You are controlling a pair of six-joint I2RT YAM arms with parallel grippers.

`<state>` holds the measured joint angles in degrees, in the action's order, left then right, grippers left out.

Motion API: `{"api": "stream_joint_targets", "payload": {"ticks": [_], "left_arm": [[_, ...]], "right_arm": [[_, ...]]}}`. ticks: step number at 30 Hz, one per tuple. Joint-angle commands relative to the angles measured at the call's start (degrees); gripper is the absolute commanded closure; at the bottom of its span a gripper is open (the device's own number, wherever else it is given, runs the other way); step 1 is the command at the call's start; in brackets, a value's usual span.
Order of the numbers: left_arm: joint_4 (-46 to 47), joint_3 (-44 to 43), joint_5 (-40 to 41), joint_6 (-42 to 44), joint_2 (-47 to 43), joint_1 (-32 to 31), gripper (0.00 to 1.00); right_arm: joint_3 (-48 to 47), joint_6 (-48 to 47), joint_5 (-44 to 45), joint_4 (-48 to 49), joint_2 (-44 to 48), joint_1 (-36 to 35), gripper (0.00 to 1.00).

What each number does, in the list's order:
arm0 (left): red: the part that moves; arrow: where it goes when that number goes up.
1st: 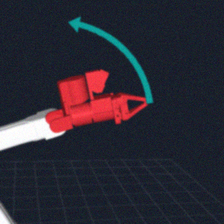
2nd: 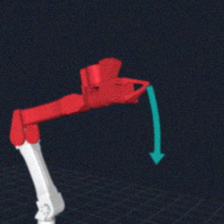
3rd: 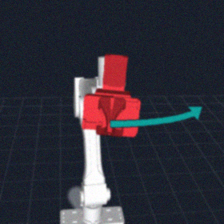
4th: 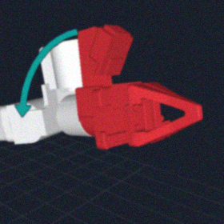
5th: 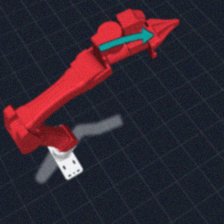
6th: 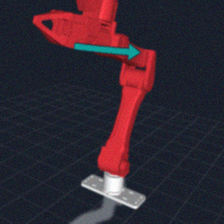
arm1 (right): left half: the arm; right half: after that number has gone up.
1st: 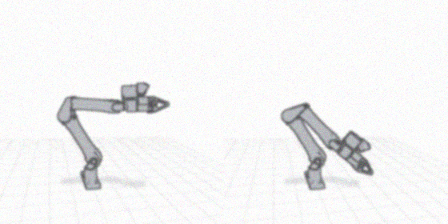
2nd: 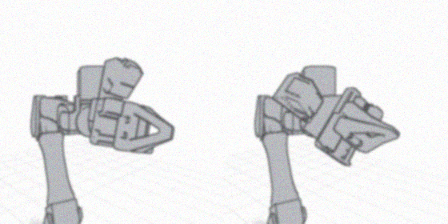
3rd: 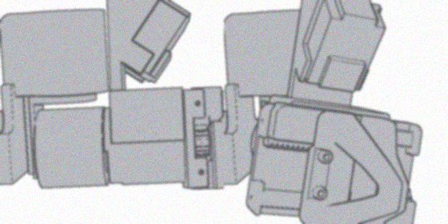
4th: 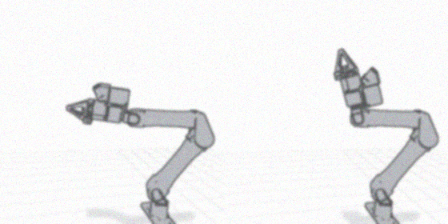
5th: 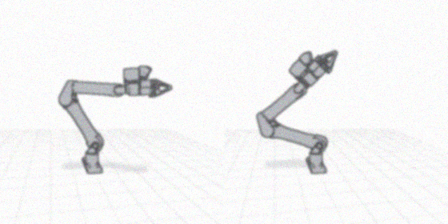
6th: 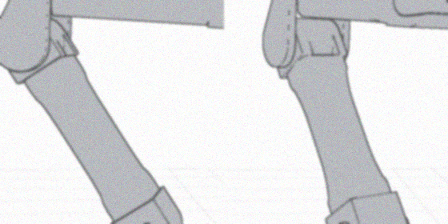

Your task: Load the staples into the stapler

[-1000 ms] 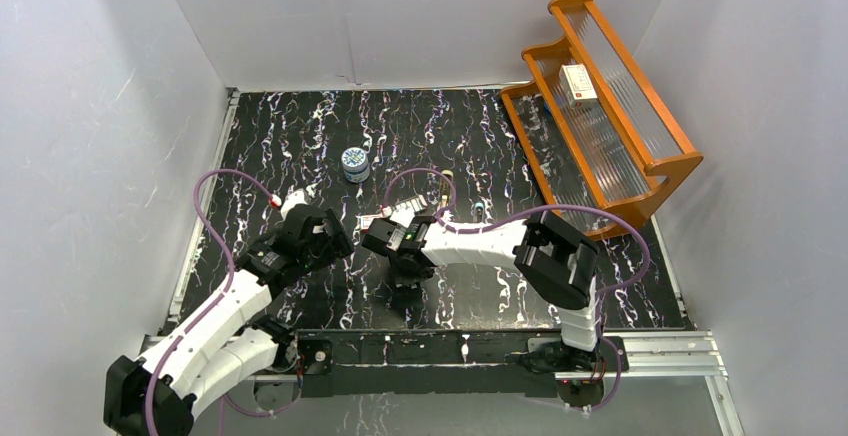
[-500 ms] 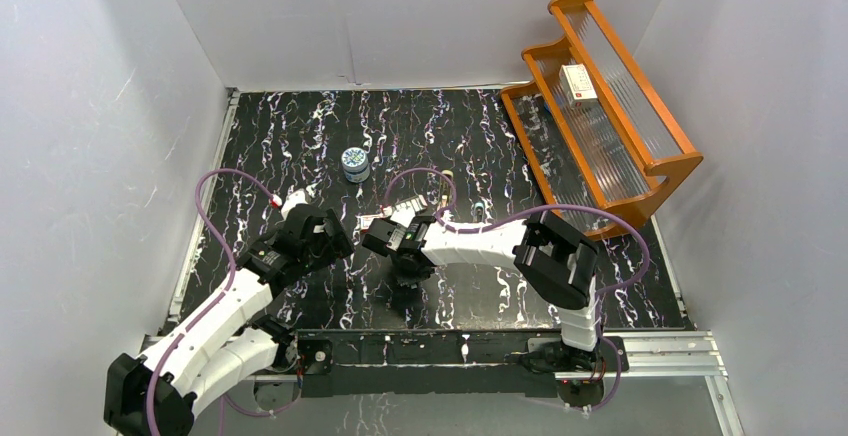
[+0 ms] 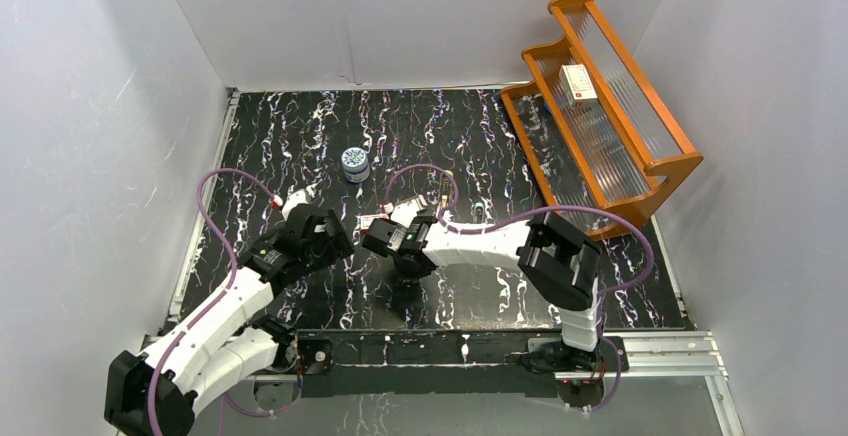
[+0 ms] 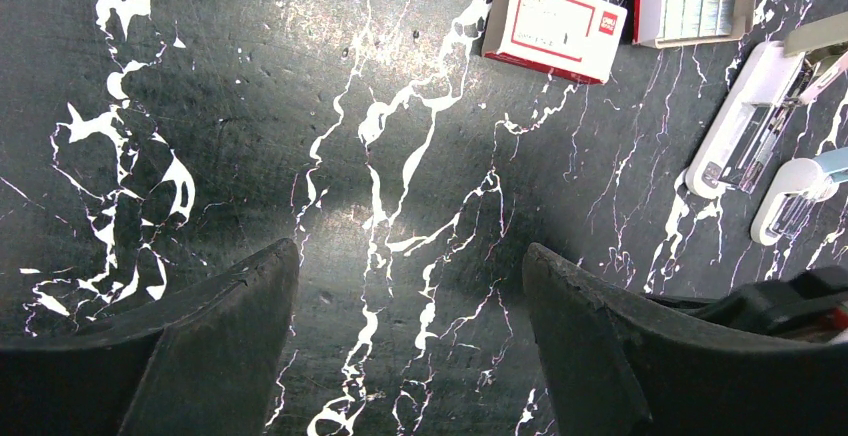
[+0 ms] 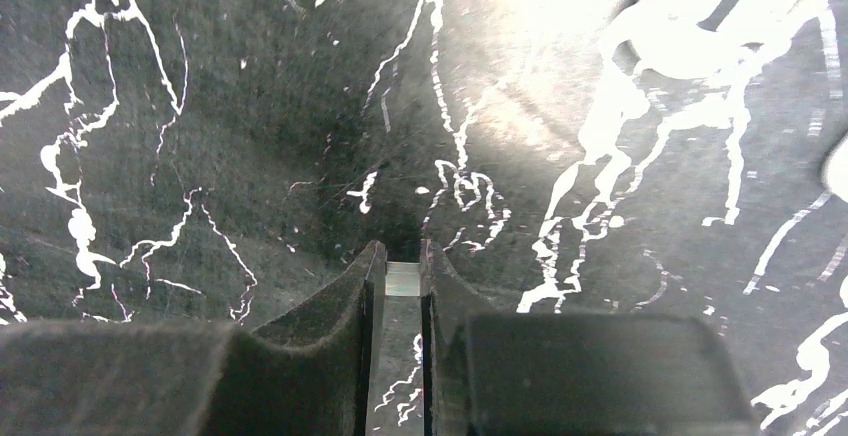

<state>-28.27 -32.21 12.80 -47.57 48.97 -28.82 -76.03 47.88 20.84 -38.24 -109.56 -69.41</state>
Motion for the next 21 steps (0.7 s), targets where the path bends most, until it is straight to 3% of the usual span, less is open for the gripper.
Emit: {"api": "stream_joint_targets", "payload": {"ticks": [1, 10, 16, 21], "left_arm": [[0.91, -0.62, 0.31, 0.09, 0.2, 0.34, 0.21], [1.52, -1.99, -0.33, 0.51, 1.68, 0.34, 0.21], [1.4, -3.21, -0.52, 1.33, 2.73, 0.34, 0.21], [2.0, -4.31, -2.28, 1.74, 4.39, 0.34, 0.21]], "right_arm": [[-0.58, 1.88, 8.91, -1.6, 6.16, -0.03, 0.78], [3.96, 7.78, 20.35, -5.37, 15.83, 3.21, 0.77], [9.88, 4.27, 20.11, 2.13, 24.69, 12.97, 0.76], [12.92, 2.26, 18.7, 5.29, 25.94, 17.79, 0.76]]}}
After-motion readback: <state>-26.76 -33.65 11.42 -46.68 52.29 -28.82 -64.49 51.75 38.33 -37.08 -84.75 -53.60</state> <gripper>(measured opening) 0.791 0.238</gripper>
